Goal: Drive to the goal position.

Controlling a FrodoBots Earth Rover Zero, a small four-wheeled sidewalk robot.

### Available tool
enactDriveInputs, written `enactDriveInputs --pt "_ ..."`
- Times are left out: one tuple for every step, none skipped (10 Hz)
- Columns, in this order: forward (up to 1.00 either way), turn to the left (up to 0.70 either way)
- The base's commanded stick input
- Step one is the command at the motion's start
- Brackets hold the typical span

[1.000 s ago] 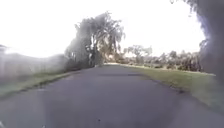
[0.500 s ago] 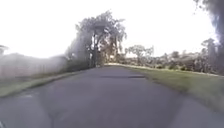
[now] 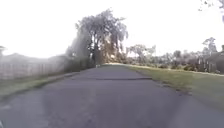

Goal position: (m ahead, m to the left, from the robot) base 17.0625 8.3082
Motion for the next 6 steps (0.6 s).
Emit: enactDriveInputs --pt "1.00 -0.40" --pt "1.00 -0.36" --pt "1.00 -0.22" --pt "1.00 -0.09" --pt "1.00 0.00" --pt "1.00 0.00"
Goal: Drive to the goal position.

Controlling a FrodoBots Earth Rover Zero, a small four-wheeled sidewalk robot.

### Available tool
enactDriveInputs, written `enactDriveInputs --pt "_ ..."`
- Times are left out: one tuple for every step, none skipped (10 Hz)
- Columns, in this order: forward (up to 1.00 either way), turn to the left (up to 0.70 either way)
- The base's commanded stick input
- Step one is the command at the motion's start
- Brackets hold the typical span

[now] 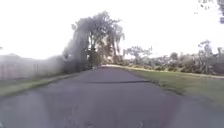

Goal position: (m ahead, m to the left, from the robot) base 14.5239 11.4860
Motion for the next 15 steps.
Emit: enactDriveInputs --pt "1.00 0.00" --pt "1.00 0.00" --pt "1.00 0.00" --pt "1.00 0.00" --pt "1.00 0.00" --pt "1.00 0.00" --pt "1.00 0.00" --pt "1.00 0.00" --pt "1.00 0.00" --pt "1.00 0.00" --pt "1.00 0.00" --pt "1.00 0.00" --pt "1.00 0.00" --pt "1.00 0.00" --pt "1.00 0.00"
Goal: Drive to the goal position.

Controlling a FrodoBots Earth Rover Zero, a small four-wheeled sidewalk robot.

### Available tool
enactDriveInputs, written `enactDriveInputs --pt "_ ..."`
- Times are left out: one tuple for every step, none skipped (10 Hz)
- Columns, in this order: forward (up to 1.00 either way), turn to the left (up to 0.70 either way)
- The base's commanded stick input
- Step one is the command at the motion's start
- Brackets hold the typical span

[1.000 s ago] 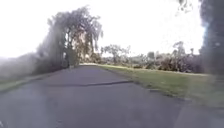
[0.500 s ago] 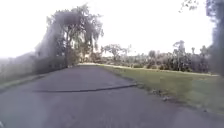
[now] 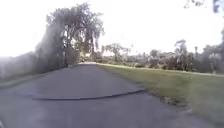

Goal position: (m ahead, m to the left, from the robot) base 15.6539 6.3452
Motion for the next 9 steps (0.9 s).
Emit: enactDriveInputs --pt "1.00 0.00" --pt "1.00 0.00" --pt "1.00 0.00" --pt "1.00 0.05" --pt "1.00 0.17" --pt "1.00 0.28" --pt "1.00 0.39" --pt "1.00 0.28" --pt "1.00 0.15"
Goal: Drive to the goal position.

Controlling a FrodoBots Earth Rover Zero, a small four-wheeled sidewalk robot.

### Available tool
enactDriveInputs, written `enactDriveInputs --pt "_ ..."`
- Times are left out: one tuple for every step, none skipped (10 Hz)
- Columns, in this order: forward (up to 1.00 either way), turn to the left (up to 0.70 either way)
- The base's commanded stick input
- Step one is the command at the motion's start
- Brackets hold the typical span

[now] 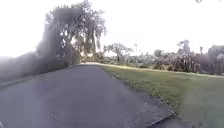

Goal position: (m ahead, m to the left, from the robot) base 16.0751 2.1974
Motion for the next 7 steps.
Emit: enactDriveInputs --pt "1.00 0.02" --pt "1.00 0.00" --pt "1.00 0.00" --pt "1.00 0.00" --pt "1.00 0.00" --pt "1.00 0.00" --pt "1.00 0.00"
